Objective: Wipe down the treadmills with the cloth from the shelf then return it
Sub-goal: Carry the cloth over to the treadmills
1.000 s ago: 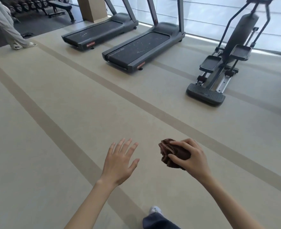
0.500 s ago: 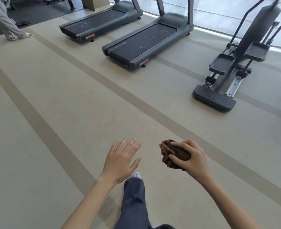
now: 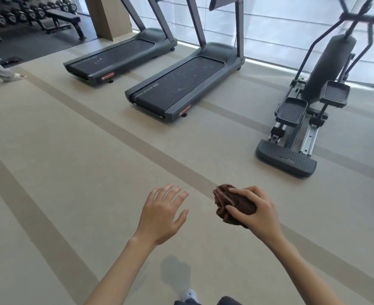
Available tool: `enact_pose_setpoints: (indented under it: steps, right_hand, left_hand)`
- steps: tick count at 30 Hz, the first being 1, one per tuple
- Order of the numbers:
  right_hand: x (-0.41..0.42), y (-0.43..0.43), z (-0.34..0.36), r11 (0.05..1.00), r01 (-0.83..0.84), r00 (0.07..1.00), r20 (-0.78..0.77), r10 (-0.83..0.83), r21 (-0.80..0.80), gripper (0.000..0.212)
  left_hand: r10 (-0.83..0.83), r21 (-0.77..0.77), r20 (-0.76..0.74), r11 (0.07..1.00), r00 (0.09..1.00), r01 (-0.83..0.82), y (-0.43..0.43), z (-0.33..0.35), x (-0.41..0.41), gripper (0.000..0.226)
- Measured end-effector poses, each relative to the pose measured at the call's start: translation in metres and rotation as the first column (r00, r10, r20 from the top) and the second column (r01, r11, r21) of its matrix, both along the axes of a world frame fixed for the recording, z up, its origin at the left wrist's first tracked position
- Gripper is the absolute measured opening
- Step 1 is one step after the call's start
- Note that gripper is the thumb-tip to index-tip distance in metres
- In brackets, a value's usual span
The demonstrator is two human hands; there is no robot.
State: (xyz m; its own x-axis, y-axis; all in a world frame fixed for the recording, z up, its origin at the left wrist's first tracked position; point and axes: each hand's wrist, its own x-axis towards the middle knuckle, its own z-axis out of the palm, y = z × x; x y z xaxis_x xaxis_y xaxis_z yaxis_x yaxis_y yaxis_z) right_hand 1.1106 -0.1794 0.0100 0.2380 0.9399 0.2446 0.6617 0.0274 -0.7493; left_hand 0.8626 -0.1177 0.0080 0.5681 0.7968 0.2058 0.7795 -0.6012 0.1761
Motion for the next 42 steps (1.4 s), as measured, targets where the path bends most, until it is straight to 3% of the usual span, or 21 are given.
enact_pose_setpoints:
  steps: [11,27,42]
  right_hand:
    - [0.033,0.138,-0.036,0.996,-0.057,0.998,-0.037,0.055,-0.067,0.035]
    - [0.144,0.449,-0.005,0.994,-0.107,0.994,-0.003,0.107,-0.01,0.035]
    - [0.156,0.686,-0.007,0.994,-0.092,0.995,0.028,0.094,-0.055,0.035]
  left_hand:
    - [0.025,-0.058,-0.056,0.998,0.998,-0.028,0.147,-0.033,0.034,0.046]
    - [0.123,-0.06,-0.027,0.99,0.992,-0.124,0.421,-0.009,0.148,0.05]
    - [0.116,-0.077,-0.027,0.99,0.993,-0.118,0.672,-0.021,0.156,0.05]
